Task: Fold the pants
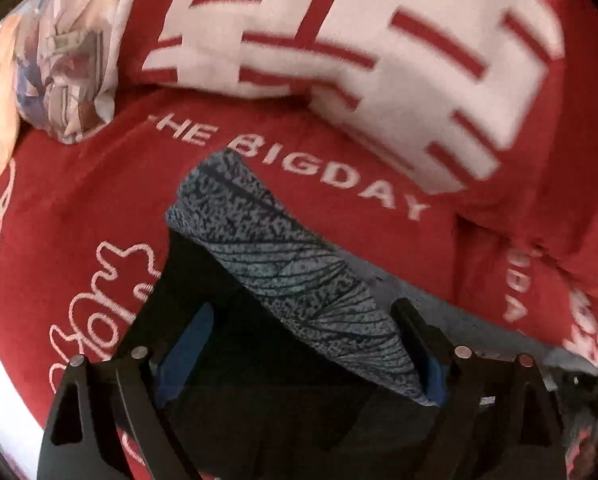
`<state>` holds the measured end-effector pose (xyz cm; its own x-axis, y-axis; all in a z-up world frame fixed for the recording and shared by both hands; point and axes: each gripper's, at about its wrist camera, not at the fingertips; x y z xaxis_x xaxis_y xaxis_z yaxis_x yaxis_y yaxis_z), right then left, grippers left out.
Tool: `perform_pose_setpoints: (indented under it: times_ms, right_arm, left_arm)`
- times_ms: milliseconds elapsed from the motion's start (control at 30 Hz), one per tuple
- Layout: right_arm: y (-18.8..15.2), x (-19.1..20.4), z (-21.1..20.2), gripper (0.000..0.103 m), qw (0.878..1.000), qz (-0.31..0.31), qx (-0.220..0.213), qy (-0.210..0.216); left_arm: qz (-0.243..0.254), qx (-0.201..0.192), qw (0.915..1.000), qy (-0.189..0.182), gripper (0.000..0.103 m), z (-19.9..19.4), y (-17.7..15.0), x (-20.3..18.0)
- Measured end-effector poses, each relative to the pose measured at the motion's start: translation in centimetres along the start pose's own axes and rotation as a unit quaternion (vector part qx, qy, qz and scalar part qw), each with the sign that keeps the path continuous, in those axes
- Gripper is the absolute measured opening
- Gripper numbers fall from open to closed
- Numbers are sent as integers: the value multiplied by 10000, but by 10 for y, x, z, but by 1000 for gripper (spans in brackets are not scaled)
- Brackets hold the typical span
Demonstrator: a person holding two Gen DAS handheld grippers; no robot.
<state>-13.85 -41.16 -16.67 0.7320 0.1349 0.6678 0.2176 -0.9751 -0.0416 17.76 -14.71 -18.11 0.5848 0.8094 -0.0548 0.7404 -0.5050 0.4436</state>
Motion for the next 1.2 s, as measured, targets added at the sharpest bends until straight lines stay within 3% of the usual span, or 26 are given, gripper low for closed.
perform_pose_setpoints:
  times_ms: [67,133,167,200,267,367,467,567,633,667,767,833,867,900,1033,1200]
  right_arm:
    - [10,-18,17,12,9995,274,110,88]
    - [11,-18,17,19,9988,420,181,170]
    - [10,-16,15,38,9987,406,224,220]
    - [10,-8,9,65,9987,270,268,331]
    - [8,11,-4,79,9981,-195,375,451]
    - [-10,42,-24,78,9941,-953,292,419]
    - [-22,56,-18,62,9895,-1352,376,338]
    - [-20,47,8,56,9857,-1616,446,-180]
    - [-7,25,15,30,9853,-1543,361,-642]
    - [-1,14,9,28,9899,-1280,293,-530]
    - [7,-13,-33,32,9982,-576,-97,-156]
    - [3,-28,-62,50,9990,-349,-282,-26]
    - [-1,-34,-76,64,9989,-276,-380,-35]
    - [-7,-40,-93,67,9985,-204,-490,-101]
    - [-49,-63,-154,67,9965,83,-801,-237]
    - [-127,-108,-213,67,9861,903,-1237,-645]
  left_arm:
    - [30,9,9998,205,91,1,6,-2]
    - [-47,-104,9997,205,91,-14,17,0]
    - [-74,-220,9994,244,91,-27,23,4]
    - [-78,-309,9991,280,91,-40,28,7]
    - [-2,-379,9986,357,91,-61,35,9]
    - [223,-126,9995,165,91,-71,27,-3]
    - [601,362,9973,231,91,-43,10,-29]
    - [721,671,9943,400,91,-20,-10,-49]
    - [902,611,9922,609,91,-20,-16,-58]
    - [997,646,9914,557,91,-23,-16,-62]
    - [1258,684,9885,478,91,-43,-18,-68]
    - [1469,668,9865,289,91,-62,-21,-77]
    - [1543,680,9855,170,91,-69,-22,-82]
    - [1657,709,9836,14,91,-78,-26,-90]
    - [2169,931,9694,-679,91,-107,-51,-136]
    - [2603,1289,9379,-1895,91,-124,-90,-211]
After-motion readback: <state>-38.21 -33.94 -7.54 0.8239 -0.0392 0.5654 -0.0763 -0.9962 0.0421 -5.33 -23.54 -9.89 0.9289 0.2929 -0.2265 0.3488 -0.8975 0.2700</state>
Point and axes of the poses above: each gripper's, at about its wrist camera, not at the fingertips, and z roughly the way its jaws point, x to its left, y to its top, and after that the axes turned 8 degrees about -x, right-handed
